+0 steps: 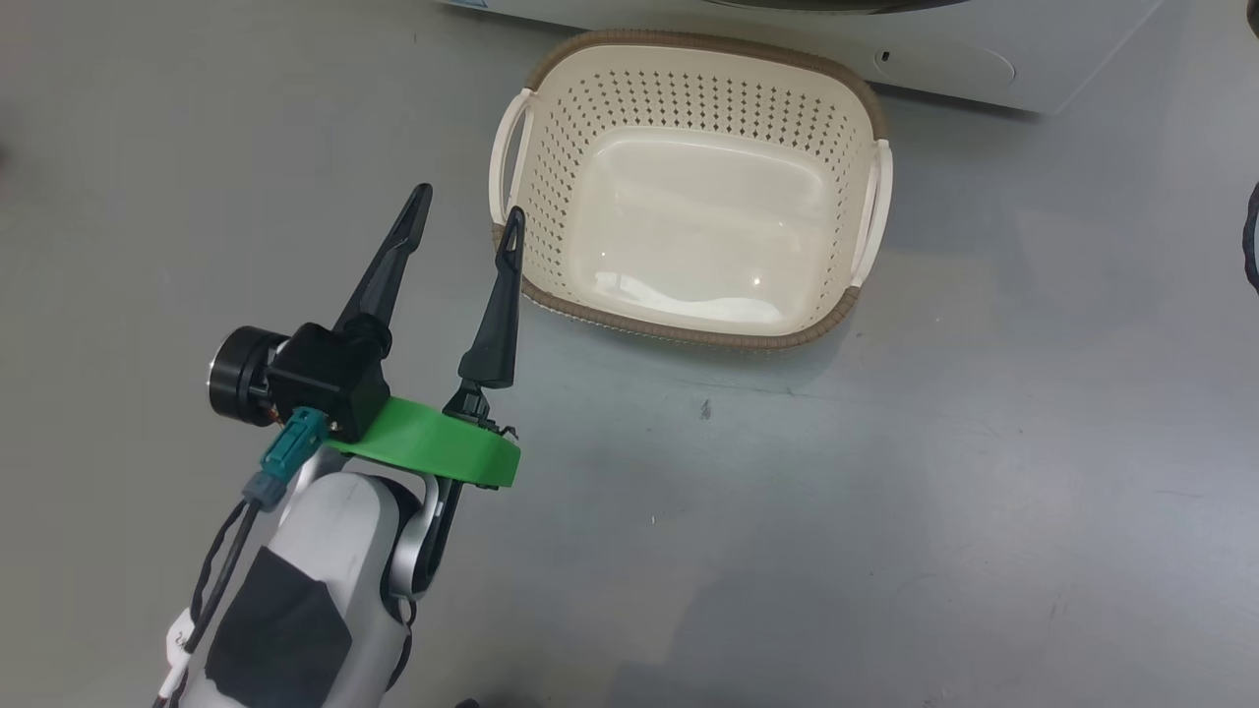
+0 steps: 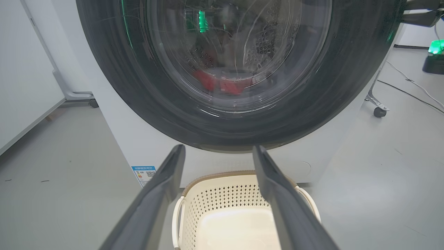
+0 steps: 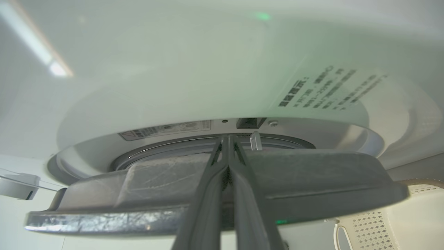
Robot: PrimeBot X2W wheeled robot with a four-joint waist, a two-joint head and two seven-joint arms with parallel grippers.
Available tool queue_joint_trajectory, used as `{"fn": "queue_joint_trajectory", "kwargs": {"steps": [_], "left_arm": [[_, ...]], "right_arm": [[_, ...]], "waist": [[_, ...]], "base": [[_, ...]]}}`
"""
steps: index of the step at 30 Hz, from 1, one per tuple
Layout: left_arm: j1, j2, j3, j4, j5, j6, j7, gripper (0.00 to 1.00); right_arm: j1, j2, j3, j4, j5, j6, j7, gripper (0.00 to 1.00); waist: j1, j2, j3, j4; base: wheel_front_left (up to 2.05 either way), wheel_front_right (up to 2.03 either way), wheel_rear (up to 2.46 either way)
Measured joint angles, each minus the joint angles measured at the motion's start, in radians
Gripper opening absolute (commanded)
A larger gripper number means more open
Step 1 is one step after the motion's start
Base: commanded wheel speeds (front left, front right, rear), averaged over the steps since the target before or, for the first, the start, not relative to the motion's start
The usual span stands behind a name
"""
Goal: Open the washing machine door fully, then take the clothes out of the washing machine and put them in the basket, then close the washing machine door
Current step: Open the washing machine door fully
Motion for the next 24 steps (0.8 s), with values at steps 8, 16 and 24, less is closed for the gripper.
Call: {"fn": "queue_joint_trajectory", "kwargs": {"steps": [8,16,24], "left_arm": [[-0.008,-0.005,0.001,0.018,0.003,-0.007,-0.003,1.0],[-0.01,-0.007,0.003,0.03,0.004,-0.007,-0.003,1.0],[-0.013,-0.009,0.014,0.04,0.027,-0.007,-0.003,1.0]], "right_arm": [[-0.014,-0.013,0.003,0.047,0.021,0.019,0.054,0.0],[-0.014,-0.022,-0.002,0.077,0.053,0.037,0.107,0.0],[-0.009,-0.019,0.003,0.119,0.08,0.063,0.16,0.0]], "waist": [[0.0,0.0,-0.001,0.002],[0.0,0.0,-0.009,-0.001],[0.0,0.0,-0.033,-0.009]], "base": [[0.0,0.0,0.0],[0.0,0.0,0.0],[0.0,0.0,0.0]]}}
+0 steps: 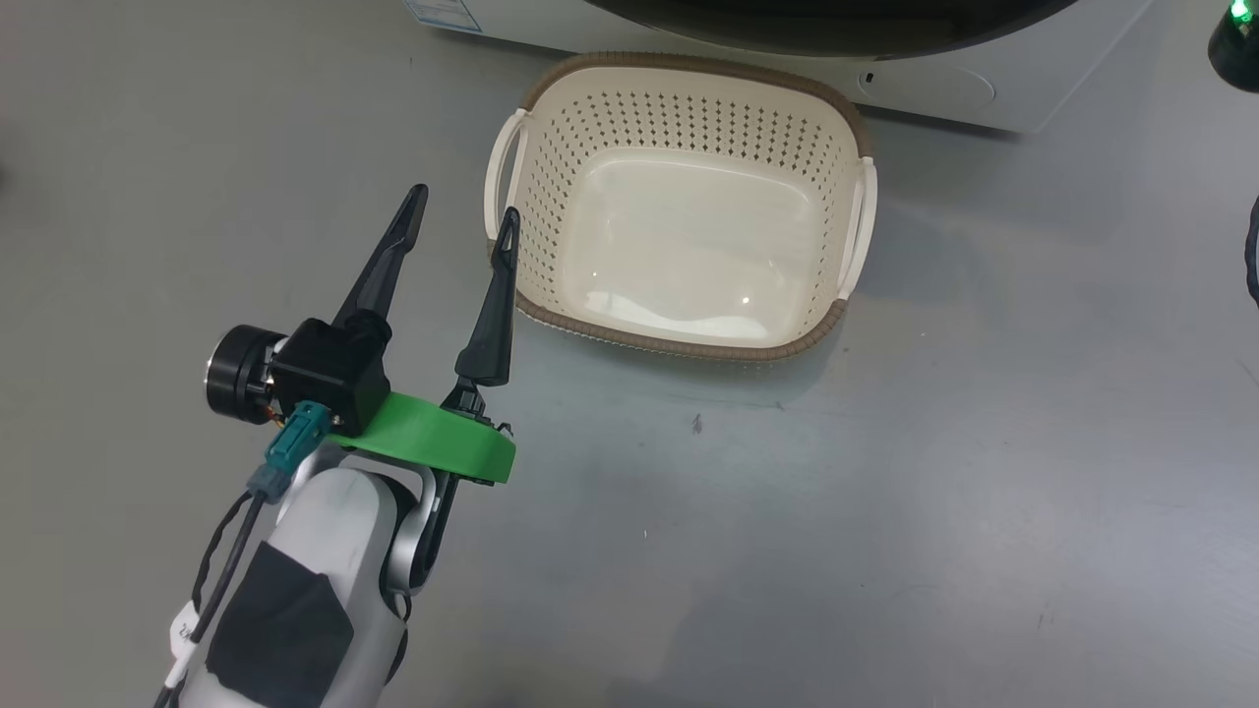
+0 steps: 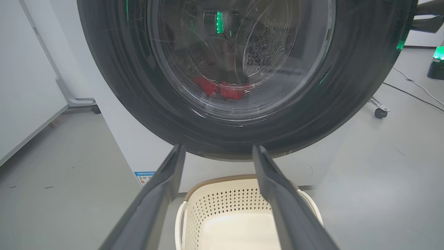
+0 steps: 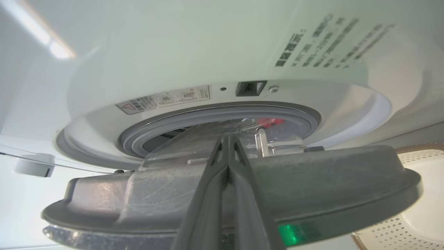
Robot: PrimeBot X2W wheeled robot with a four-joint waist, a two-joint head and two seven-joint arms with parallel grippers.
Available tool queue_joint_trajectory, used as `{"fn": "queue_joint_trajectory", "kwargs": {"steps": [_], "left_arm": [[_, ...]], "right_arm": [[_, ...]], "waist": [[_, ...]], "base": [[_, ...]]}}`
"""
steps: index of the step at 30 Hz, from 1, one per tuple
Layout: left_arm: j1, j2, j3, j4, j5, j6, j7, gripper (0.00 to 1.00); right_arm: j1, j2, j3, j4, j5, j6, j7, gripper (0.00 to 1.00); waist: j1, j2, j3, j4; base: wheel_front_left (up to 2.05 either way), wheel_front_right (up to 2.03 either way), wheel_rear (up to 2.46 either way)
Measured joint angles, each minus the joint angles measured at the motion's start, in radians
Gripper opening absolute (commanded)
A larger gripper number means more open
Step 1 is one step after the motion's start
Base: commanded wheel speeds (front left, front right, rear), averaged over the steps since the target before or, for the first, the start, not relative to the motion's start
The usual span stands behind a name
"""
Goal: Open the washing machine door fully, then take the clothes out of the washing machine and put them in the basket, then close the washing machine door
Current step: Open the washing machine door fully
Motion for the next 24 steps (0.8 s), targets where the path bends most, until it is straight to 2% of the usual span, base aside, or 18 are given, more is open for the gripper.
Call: {"fn": "queue_joint_trajectory", "kwargs": {"steps": [11,13,24], "left_arm": [[0.001,-0.002,0.001,0.017,0.0,-0.001,0.0,1.0],[0.004,-0.002,0.001,0.023,0.003,-0.001,0.0,1.0],[0.037,-0.002,-0.012,0.052,0.013,-0.02,0.0,1.0]], "right_arm": [[0.033,0.01,0.019,0.02,0.025,0.025,0.068,0.0],[0.053,0.013,0.026,0.023,0.026,0.041,0.089,0.0],[0.144,0.051,0.055,0.041,0.035,0.081,0.145,0.0]], "waist": [[0.0,0.0,-0.033,-0.012],[0.0,0.0,-0.046,-0.015],[0.0,0.0,-0.103,-0.029]], "base": [[0.0,0.0,0.0],[0.0,0.0,0.0],[0.0,0.0,0.0]]}}
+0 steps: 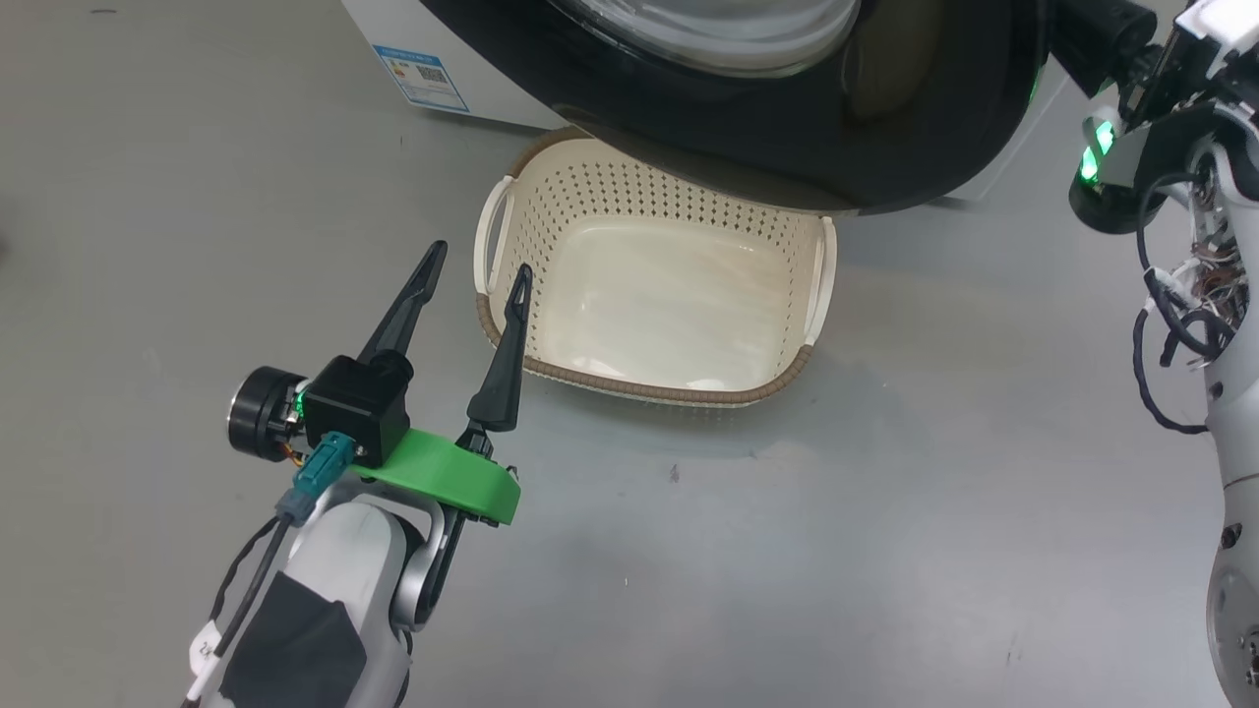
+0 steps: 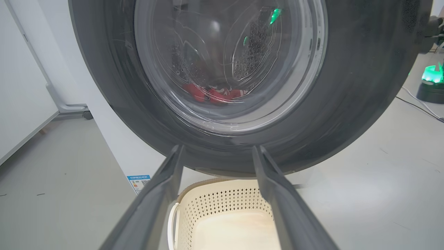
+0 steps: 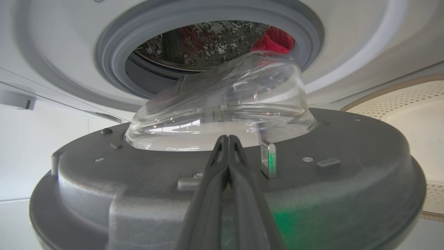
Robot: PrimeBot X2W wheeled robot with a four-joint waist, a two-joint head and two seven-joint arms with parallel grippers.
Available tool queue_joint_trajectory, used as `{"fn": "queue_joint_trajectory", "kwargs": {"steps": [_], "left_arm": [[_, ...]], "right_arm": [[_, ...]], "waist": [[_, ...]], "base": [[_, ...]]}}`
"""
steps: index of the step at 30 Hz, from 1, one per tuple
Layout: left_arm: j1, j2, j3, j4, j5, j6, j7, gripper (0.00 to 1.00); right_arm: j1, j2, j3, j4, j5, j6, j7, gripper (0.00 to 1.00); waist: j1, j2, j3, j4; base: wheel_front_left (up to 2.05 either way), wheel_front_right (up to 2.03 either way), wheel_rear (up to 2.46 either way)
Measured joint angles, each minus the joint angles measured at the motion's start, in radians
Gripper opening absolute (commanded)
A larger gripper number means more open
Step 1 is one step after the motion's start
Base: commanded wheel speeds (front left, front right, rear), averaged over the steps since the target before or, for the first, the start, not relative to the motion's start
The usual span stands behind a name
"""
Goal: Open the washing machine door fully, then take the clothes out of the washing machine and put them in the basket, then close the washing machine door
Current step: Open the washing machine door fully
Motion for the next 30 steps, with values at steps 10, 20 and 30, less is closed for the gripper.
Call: {"fn": "queue_joint_trajectory", "kwargs": {"steps": [10,20,30], "left_arm": [[0.058,0.001,-0.005,0.037,0.004,-0.009,0.0,1.0],[0.126,0.001,-0.041,0.085,0.012,-0.024,0.0,1.0],[0.163,0.002,-0.053,0.101,0.012,-0.026,0.0,1.0]], "right_arm": [[0.101,0.039,0.014,0.011,0.019,0.025,0.039,0.0],[0.23,0.074,0.04,0.023,0.026,0.042,0.072,0.0],[0.312,0.106,0.067,0.007,0.044,0.043,0.092,0.0]], "waist": [[-0.0001,0.0,-0.074,-0.003],[-0.0001,0.0,-0.166,0.0],[-0.0001,0.0,-0.254,0.016]], "base": [[0.0,0.0,0.0],[0.0,0.0,0.0],[0.0,0.0,0.0]]}}
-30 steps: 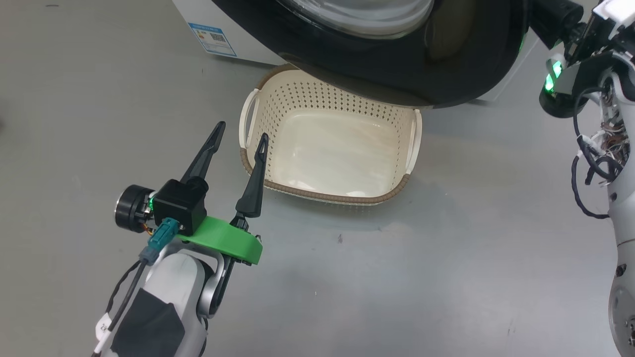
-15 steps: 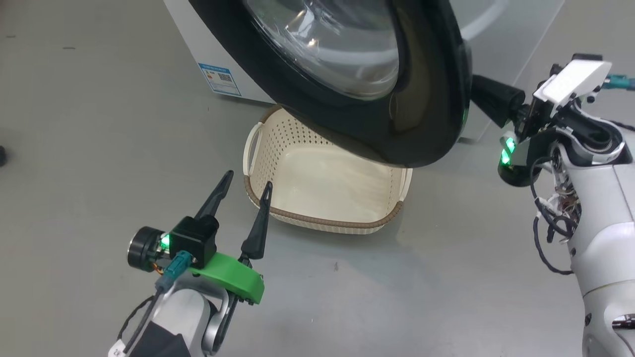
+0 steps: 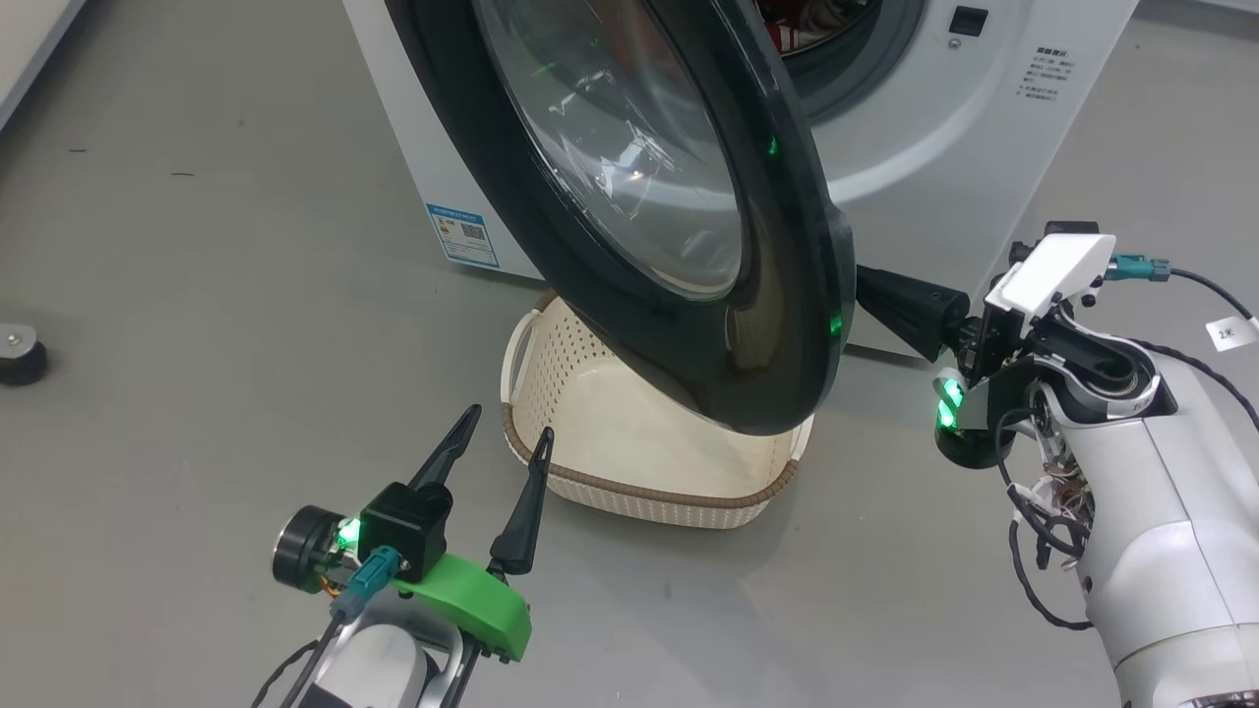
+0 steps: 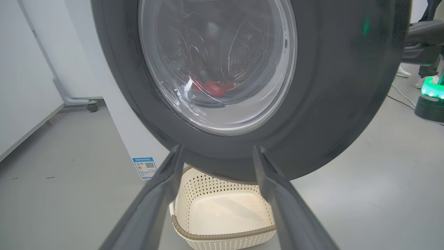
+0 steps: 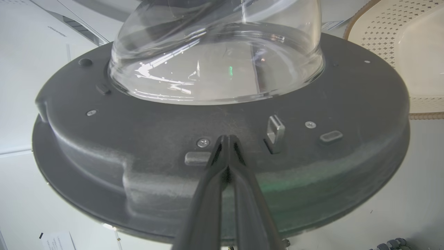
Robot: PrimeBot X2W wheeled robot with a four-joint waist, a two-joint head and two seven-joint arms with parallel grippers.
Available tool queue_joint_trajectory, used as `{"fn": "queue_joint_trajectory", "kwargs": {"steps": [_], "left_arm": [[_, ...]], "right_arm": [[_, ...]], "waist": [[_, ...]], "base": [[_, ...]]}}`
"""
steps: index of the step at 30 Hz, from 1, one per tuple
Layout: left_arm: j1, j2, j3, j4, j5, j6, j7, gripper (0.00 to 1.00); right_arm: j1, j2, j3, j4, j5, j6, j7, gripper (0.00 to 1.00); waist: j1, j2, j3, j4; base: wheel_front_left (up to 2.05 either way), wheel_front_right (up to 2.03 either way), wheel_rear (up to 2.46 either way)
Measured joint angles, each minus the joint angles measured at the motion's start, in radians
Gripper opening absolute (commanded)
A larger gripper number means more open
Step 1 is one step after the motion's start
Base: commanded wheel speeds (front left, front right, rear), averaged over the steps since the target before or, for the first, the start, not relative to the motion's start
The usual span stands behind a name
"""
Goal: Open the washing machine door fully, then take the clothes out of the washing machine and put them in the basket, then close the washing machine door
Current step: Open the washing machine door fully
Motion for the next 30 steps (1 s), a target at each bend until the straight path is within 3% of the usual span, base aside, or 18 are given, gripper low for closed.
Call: {"fn": "queue_joint_trajectory", "kwargs": {"steps": [30], "left_arm": [[0.048,0.005,0.011,0.007,-0.01,0.012,0.006,1.0]], "right_arm": [[0.161,0.03,0.13,-0.115,0.035,0.008,0.02,0.0]], "waist": [[0.0,0.0,-0.096,0.16]], "base": [[0.0,0.0,0.0]]}}
